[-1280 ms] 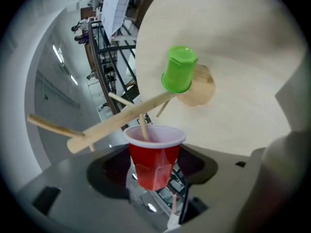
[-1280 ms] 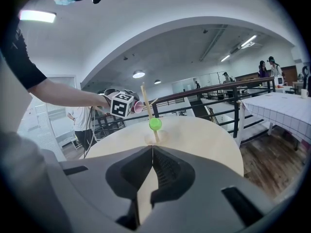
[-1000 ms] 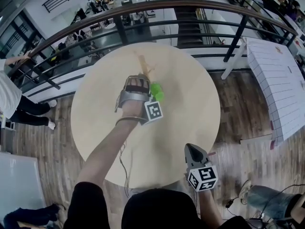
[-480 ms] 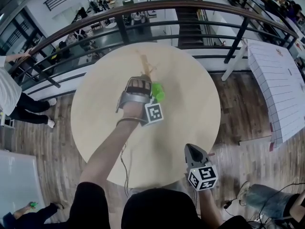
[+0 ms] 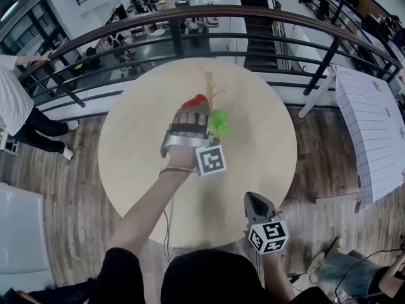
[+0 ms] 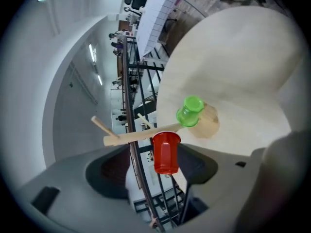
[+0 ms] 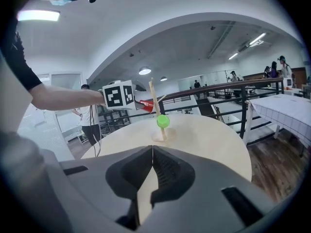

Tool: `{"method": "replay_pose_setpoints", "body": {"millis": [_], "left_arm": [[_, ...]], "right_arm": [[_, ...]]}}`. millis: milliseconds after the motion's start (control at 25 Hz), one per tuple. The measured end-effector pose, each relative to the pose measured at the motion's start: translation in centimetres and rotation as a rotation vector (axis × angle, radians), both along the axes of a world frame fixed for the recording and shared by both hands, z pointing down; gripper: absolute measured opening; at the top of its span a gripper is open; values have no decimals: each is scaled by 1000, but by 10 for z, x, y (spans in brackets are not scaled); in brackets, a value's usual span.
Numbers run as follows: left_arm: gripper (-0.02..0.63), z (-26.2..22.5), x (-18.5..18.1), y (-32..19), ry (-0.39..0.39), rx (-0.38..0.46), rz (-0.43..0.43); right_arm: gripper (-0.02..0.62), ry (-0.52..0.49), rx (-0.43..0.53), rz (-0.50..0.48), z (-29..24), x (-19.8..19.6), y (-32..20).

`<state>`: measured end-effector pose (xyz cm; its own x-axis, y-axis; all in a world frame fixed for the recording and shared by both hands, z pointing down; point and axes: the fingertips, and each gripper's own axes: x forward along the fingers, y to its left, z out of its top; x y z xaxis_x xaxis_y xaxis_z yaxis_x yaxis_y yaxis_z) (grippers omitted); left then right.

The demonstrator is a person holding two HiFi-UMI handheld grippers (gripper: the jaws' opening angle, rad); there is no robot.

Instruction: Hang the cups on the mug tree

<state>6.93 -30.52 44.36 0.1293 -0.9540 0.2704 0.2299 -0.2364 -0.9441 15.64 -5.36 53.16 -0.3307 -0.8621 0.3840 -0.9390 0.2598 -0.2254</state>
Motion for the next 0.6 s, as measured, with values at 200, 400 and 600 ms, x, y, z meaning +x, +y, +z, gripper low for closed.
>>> {"method": "replay_pose_setpoints", "body": {"millis": [200, 400, 600], "left_arm": [[295, -20, -13, 35, 184, -41, -12], [244, -17, -33, 77, 513, -182, -43], [145, -11, -69, 114, 842, -297, -155]], "right_arm": [[11, 7, 13, -29, -6, -15, 2], [11, -2, 28, -40, -11, -23, 6], [11, -19, 88, -44, -35, -34, 3]]}}
